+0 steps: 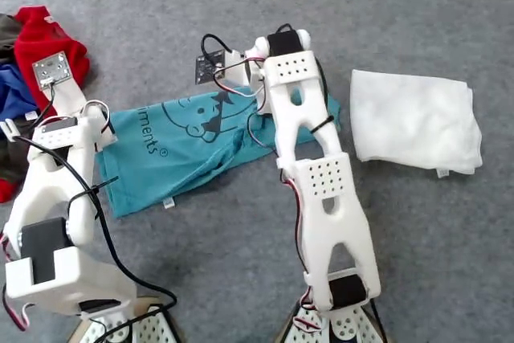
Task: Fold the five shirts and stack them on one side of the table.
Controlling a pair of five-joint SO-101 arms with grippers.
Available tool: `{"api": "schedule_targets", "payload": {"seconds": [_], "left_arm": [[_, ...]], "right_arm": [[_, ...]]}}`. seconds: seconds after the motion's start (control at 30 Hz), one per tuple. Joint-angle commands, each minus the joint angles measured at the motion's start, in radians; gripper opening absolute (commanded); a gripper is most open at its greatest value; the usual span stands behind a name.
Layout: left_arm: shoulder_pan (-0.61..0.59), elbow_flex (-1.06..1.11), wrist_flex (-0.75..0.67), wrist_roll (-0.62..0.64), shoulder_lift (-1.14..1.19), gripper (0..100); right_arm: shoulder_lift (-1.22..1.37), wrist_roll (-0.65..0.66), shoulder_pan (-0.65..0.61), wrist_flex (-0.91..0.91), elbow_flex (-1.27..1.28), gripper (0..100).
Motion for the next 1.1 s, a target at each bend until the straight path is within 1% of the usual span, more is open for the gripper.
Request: {"api": "schedule_targets", "payload": {"seconds": [0.0,0.07,0.1,0.2,0.23,0.3,0.4,0.47,0.5,0.57,0.67,0.73,0.87,0.97,1.07], "left_arm": [[-0.008,-0.053,-0.008,-0.009,-0.006,3],[-0.008,-0.053,-0.008,-0.009,-0.006,3],[-0.008,-0.053,-0.008,-0.009,-0.006,3],[-0.008,-0.053,-0.008,-0.009,-0.006,3],[-0.008,-0.053,-0.008,-0.009,-0.006,3],[-0.007,-0.053,-0.008,-0.009,-0.006,3],[-0.004,-0.054,-0.008,-0.009,-0.006,3],[-0.002,-0.054,-0.008,-0.009,-0.006,3],[-0.002,-0.054,-0.008,-0.009,-0.006,3],[-0.002,-0.054,-0.008,-0.009,-0.006,3],[-0.002,-0.054,-0.008,-0.009,-0.006,3],[-0.002,-0.054,-0.008,-0.009,-0.005,3],[-0.002,-0.054,-0.008,-0.009,-0.005,3],[-0.002,-0.054,-0.008,-0.009,-0.005,3],[-0.002,-0.054,-0.008,-0.009,-0.005,3]], "right_arm": [[-0.016,0.005,-0.017,0.023,-0.104,24.4],[-0.018,0.005,-0.009,0.025,-0.134,32.5],[-0.018,0.005,-0.008,0.025,-0.157,34.3],[-0.021,0.005,0.026,0.028,-0.208,31.0],[-0.033,-0.003,0.04,0.028,-0.223,28.3],[-0.07,-0.064,0.069,0.028,-0.234,20.2],[-0.127,-0.157,0.098,0.029,-0.222,0.6],[-0.163,-0.218,0.101,0.029,-0.163,4.6],[-0.18,-0.242,0.097,0.029,-0.122,3.8],[-0.22,-0.308,0.051,0.029,-0.004,1.3],[-0.28,-0.48,-0.049,0.023,0.189,1.5],[-0.291,-0.539,-0.107,0.009,0.285,1.5],[-0.289,-0.585,-0.161,-0.098,0.392,1.5],[-0.263,-0.585,-0.161,-0.175,0.464,1.5],[-0.206,-0.585,-0.161,-0.193,0.51,1.5]]}}
